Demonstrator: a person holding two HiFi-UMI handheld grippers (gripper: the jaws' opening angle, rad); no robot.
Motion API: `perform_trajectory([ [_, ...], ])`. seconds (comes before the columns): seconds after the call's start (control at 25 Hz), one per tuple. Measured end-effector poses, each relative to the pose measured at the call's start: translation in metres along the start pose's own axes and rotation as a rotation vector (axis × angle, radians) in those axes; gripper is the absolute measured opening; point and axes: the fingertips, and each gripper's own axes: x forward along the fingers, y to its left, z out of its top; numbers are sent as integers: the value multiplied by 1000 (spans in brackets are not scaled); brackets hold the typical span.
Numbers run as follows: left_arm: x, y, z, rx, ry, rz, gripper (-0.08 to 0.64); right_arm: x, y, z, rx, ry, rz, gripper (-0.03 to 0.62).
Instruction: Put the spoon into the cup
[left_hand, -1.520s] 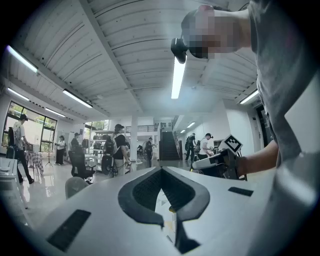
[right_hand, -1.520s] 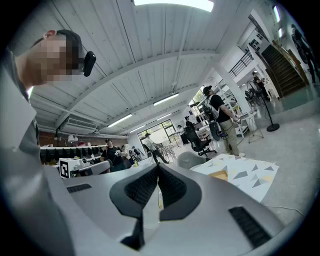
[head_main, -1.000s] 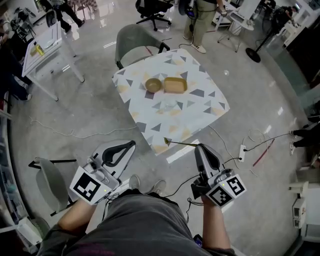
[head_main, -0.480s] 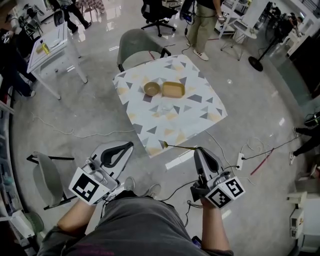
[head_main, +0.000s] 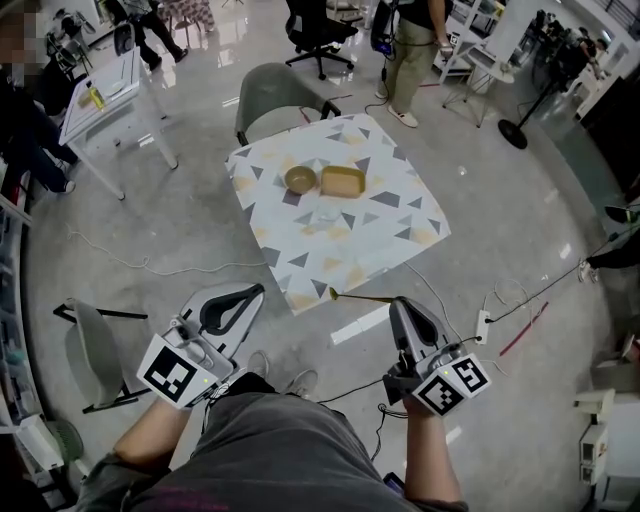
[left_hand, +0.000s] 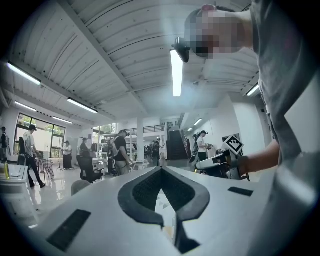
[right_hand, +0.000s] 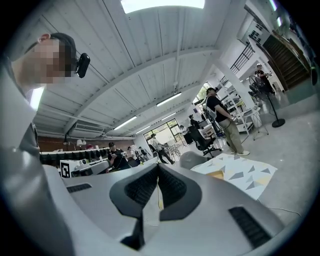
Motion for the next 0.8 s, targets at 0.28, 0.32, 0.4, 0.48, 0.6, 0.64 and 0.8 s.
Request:
perform_trajectory([
  [0.28, 6, -2, 7, 6, -69, -6, 15, -2, -2, -3, -1, 8, -5, 23],
  [0.32, 8, -1, 11, 12, -94, -7, 15, -2, -3, -3, -2, 9, -7, 23],
  [0.4, 11, 2, 9, 11, -109, -8, 15, 1, -6, -5, -2, 11, -11, 23],
  [0.48, 15, 7, 2, 1, -100, -6, 15, 7, -11, -6, -2, 15, -17, 23],
  [0.6, 25, 19, -4, -8, -91, -9, 15, 18, -19, -7, 2, 20, -27, 23],
  [0.64, 29, 24, -5, -11, -91, -12, 15, 23, -22, -6, 4, 21, -31, 23],
  [0.8, 48, 45, -8, -14, -99, -33, 15, 44, -35, -6, 9, 23, -45, 23],
])
